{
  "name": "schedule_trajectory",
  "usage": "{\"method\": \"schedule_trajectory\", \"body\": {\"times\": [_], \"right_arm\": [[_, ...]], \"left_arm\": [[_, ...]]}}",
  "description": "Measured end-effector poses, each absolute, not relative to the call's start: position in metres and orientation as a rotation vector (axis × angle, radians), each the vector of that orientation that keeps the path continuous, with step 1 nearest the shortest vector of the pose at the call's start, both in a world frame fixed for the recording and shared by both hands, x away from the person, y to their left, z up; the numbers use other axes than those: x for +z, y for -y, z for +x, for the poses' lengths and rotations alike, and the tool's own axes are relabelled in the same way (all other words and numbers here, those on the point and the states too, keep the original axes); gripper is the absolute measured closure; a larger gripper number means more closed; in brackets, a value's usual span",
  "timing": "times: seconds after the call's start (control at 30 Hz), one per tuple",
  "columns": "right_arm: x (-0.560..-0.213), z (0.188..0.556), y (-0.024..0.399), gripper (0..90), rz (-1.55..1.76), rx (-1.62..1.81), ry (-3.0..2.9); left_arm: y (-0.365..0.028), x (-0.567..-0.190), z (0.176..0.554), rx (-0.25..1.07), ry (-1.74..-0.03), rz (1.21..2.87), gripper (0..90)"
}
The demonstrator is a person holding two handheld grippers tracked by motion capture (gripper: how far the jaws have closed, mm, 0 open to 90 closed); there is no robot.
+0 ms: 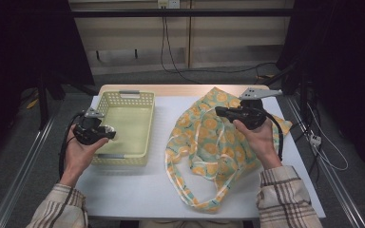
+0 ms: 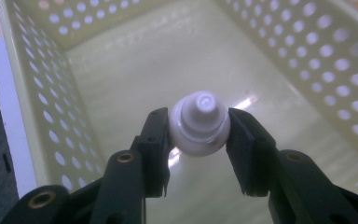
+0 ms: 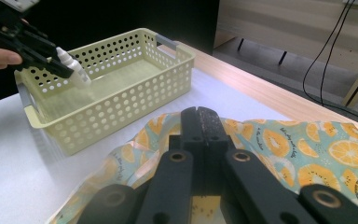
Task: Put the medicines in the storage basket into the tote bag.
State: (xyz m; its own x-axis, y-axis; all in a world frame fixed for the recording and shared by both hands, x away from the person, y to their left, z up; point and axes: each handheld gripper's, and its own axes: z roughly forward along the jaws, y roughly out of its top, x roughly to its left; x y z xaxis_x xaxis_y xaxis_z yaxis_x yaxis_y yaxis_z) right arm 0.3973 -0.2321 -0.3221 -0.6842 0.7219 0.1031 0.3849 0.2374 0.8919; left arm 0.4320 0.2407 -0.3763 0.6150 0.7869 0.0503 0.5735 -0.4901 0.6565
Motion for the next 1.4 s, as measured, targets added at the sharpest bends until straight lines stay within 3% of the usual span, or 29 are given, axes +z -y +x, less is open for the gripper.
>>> {"method": "schedule_trajectory", "body": {"times": [0.5, 1.0, 1.4], "right_arm": [[-0.322, 0.397, 0.233, 90.0, 1.026, 1.428, -2.177], [-0.321, 0.397, 0.234, 90.0, 1.025, 1.432, -2.177], [-0.319, 0.396, 0.231, 90.0, 1.011, 1.442, -2.183]], "left_arm": [[-0.237, -0.353, 0.404, 0.462, -0.943, 2.059, 60.3], [-0.201, -0.336, 0.366, 0.386, -0.754, 1.951, 60.3], [-0.159, -0.325, 0.369, 0.358, -0.613, 1.899, 60.3]]}}
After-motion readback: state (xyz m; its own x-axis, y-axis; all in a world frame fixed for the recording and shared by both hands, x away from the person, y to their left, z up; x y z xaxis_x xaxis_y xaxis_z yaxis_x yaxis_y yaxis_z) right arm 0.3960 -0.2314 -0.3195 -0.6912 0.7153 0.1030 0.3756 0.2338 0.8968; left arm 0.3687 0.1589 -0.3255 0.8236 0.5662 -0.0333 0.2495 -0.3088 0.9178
